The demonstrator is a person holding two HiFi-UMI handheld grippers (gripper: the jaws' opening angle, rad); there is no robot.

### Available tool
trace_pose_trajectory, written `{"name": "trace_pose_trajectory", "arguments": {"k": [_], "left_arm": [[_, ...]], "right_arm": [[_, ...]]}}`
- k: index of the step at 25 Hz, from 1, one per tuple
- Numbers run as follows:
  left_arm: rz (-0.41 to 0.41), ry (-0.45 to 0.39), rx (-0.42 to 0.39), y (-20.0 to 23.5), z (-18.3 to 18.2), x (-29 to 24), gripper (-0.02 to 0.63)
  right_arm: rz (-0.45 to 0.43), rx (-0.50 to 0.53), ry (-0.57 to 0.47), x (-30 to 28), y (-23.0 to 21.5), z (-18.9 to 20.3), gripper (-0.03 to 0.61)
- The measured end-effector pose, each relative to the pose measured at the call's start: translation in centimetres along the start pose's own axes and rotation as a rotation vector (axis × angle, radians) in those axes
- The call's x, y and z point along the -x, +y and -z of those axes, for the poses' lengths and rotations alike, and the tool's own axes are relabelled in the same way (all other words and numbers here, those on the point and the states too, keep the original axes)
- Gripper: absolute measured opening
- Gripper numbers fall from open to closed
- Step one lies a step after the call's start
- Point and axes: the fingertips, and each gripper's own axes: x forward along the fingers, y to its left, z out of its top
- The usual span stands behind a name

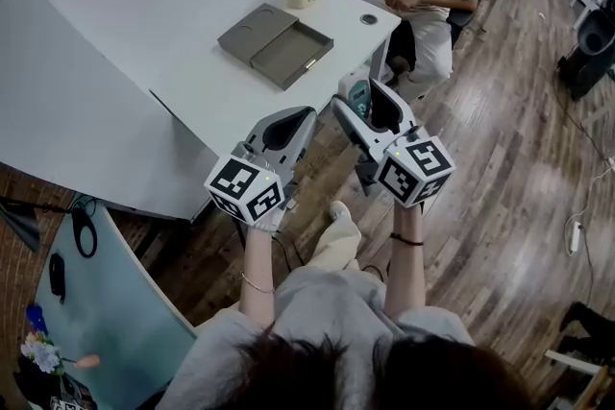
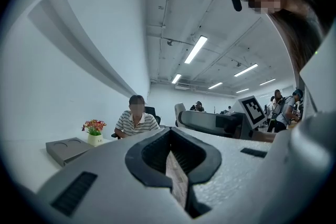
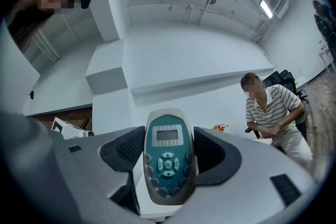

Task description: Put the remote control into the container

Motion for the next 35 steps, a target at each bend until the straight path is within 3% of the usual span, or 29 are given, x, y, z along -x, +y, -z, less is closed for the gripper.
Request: {"name": "trace_pose_trajectory", "arguments": {"k": [12,23,29,35], "left_arm": [[-0.028,0.005,-0.005,6.0,0.0,-6.5,0.003],[-0.058,0.017,0.053,11.0,1.3,-10.9,0.003],[-0.08,-0.046,0.1,14.4,1.0,-12.8,0.003],[-0.13,-0.04,0.099,17.3,1.6,-13.5,0.003]], "right_arm": [[-0.053,0.023,0.04,-6.4,-6.0,-0.3,0.29],[-0.106,0.04,0.132,-12.1,-10.8,0.8,0.29],[-0.149,0.033,0.165,-15.5,-12.8,1.1,0.29],[-0.204,0.034,0.197,-18.4,-14.2,2.3,0.29]]}}
